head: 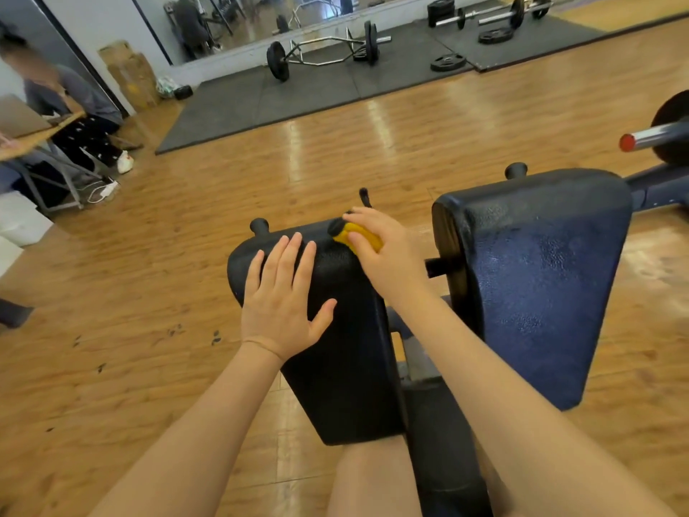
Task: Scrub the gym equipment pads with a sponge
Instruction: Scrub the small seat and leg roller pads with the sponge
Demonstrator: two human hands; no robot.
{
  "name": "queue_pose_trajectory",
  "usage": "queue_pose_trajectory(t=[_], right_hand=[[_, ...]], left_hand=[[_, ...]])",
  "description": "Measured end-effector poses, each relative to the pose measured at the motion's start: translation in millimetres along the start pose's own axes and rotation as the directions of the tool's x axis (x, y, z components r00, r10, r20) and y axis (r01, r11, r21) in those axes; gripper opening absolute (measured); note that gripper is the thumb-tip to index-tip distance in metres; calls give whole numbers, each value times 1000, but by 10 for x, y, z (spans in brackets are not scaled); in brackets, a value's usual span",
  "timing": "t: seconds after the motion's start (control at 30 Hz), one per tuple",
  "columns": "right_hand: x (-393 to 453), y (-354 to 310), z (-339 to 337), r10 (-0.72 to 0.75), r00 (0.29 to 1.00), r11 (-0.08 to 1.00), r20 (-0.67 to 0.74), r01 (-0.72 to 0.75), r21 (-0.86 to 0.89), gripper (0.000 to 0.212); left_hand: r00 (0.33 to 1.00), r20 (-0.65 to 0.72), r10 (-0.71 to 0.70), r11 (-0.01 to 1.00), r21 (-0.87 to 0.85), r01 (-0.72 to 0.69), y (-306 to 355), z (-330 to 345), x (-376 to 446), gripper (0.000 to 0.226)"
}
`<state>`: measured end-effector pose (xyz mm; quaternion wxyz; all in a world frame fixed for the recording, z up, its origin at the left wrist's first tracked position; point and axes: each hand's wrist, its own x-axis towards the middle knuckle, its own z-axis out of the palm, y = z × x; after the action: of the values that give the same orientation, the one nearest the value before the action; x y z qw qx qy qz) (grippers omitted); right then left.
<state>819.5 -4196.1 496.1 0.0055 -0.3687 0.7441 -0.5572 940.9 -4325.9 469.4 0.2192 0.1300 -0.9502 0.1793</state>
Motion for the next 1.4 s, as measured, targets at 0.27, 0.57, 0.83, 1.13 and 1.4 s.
queue_pose_trajectory(t=[0.27, 0.57, 0.83, 1.13, 1.4], right_hand=[[-893, 338, 255, -165, 978, 986, -126, 161, -39, 38], [-271, 78, -61, 198, 976, 877, -90, -135, 461, 44], [-645, 271, 161, 292, 956, 867, -19, -256, 428, 42], [-943, 491, 17, 462, 887, 758, -8, -390, 523, 35], [4, 408, 191, 429, 899, 739, 88, -405, 538, 36]], left_hand=[[1000, -28, 4, 1000, -26, -4, -9, 28, -3, 74], [1000, -28, -1, 1000, -7, 1, -4, 29, -10, 74], [1000, -22, 4, 1000, -9, -4, -4, 25, -9, 73], [1000, -9, -4, 1000, -5, 4, 11, 14, -11, 73], [999, -44, 2, 1000, 8, -2, 0, 42, -8, 72]])
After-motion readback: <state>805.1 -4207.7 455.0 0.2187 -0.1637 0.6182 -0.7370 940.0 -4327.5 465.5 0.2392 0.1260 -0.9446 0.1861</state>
